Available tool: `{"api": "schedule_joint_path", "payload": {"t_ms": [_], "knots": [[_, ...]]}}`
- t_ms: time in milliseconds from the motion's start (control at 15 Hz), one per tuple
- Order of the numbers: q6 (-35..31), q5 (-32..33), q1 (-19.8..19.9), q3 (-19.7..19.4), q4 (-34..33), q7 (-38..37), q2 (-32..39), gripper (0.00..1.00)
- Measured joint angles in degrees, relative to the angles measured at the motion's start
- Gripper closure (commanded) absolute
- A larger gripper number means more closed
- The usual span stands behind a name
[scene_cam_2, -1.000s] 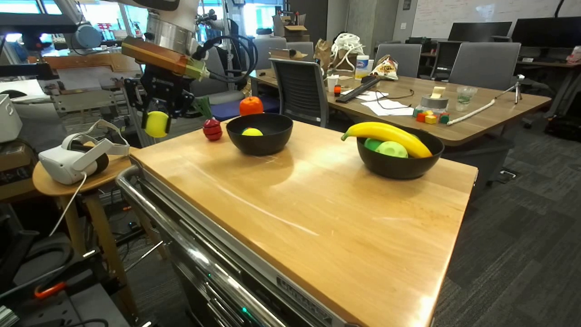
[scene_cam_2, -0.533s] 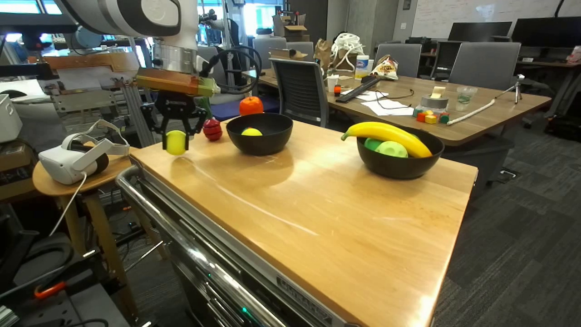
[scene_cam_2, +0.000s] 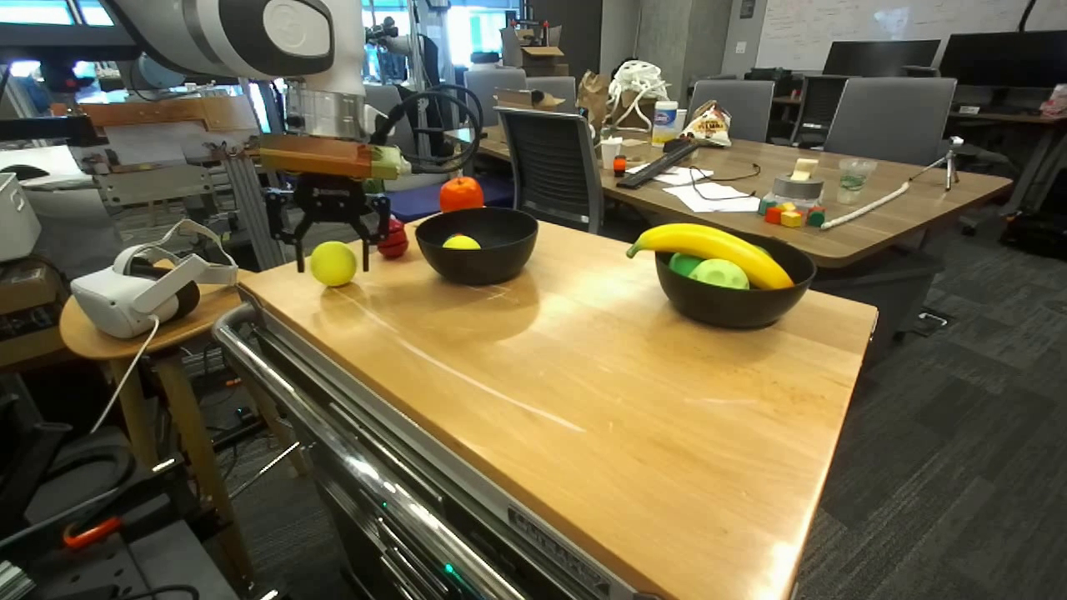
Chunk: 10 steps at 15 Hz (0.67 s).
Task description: Remove the fruits from the bowls
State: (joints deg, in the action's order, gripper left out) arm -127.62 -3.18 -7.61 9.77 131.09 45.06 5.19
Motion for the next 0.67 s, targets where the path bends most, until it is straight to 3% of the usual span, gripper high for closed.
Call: {"api": "schedule_joint_path", "payload": {"t_ms": [333,667], "knots": [[1.71,-1.58,0.01,-0.02,-2.65,0.73,-3.5,0.0],[1.56,3.65,0.31,-1.76,-9.65,0.56,-5.86,0.0]]}}
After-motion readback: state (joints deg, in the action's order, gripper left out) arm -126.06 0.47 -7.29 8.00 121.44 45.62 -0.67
